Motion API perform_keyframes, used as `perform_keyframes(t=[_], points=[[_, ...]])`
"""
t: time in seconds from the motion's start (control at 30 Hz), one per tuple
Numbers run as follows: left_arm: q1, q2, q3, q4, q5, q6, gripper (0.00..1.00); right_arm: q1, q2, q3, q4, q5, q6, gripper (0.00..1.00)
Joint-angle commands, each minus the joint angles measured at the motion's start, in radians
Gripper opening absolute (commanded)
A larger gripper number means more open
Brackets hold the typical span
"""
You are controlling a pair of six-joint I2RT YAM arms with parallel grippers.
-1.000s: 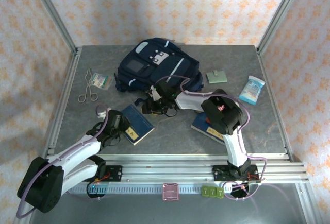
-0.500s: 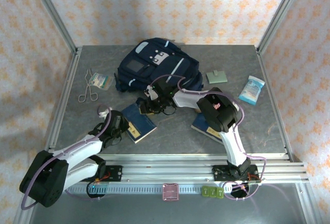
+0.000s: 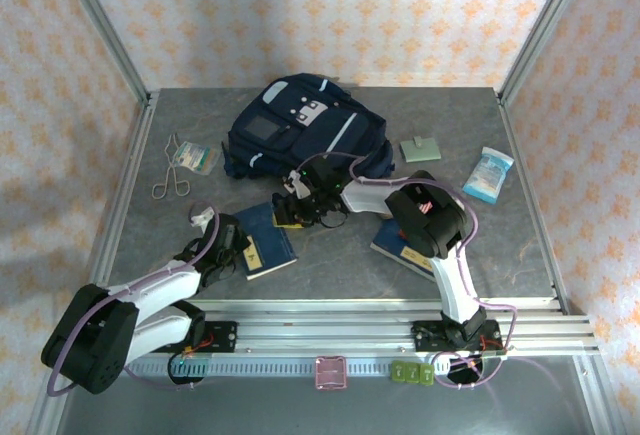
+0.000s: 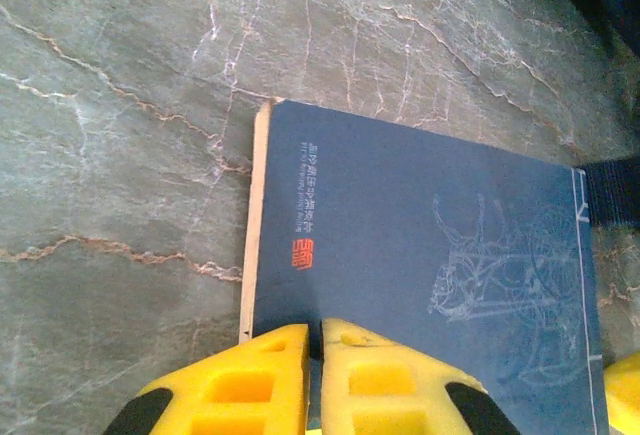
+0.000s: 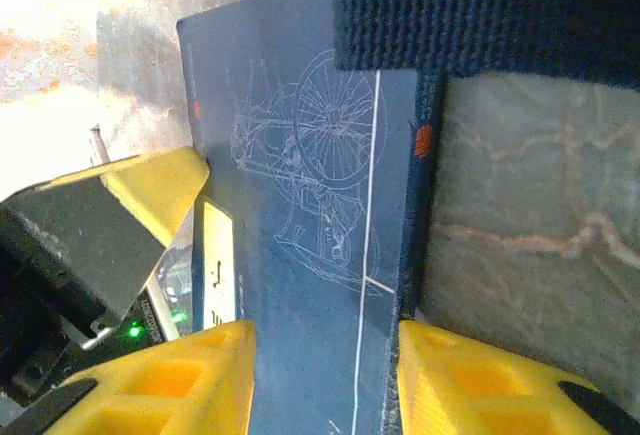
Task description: Pack the student bag
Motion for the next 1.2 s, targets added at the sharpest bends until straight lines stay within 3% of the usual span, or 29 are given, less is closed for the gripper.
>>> perform_keyframes(t=[0.0, 0.1, 0.23, 0.33, 0.47, 0.77, 0.97, 1.17], points=[[-0.015, 0.040, -0.048, -0.048, 0.168, 0.002, 0.09, 0.060, 0.003, 0.015, 0.024, -0.048, 0.002, 0.41], [-0.022, 0.015, -0.021, -0.091, 0.157, 0.013, 0.11, 0.059, 0.000, 0.039, -0.079, 0.078, -0.028, 0.41], [-0.025, -0.094, 0.035, -0.216, 0.107, 0.016, 0.24, 0.039, -0.017, 0.011, -0.082, 0.152, -0.001, 0.41], [-0.025, -0.173, 0.093, -0.328, 0.060, 0.026, 0.33, 0.032, -0.008, 0.008, -0.090, 0.174, 0.000, 0.40], [-0.025, -0.207, 0.143, -0.455, 0.024, 0.030, 0.38, 0.031, -0.017, 0.000, -0.081, 0.190, 0.005, 0.40], [-0.025, -0.203, 0.081, -0.481, -0.014, -0.051, 0.49, 0.030, -0.050, -0.006, -0.092, 0.242, 0.010, 0.41], [-0.025, -0.114, 0.020, -0.333, 0.050, -0.045, 0.41, 0.032, -0.029, 0.008, -0.133, 0.271, 0.008, 0.42], [-0.026, -0.015, 0.007, -0.243, 0.097, -0.030, 0.22, 0.048, 0.003, 0.066, -0.208, 0.213, -0.033, 0.41]])
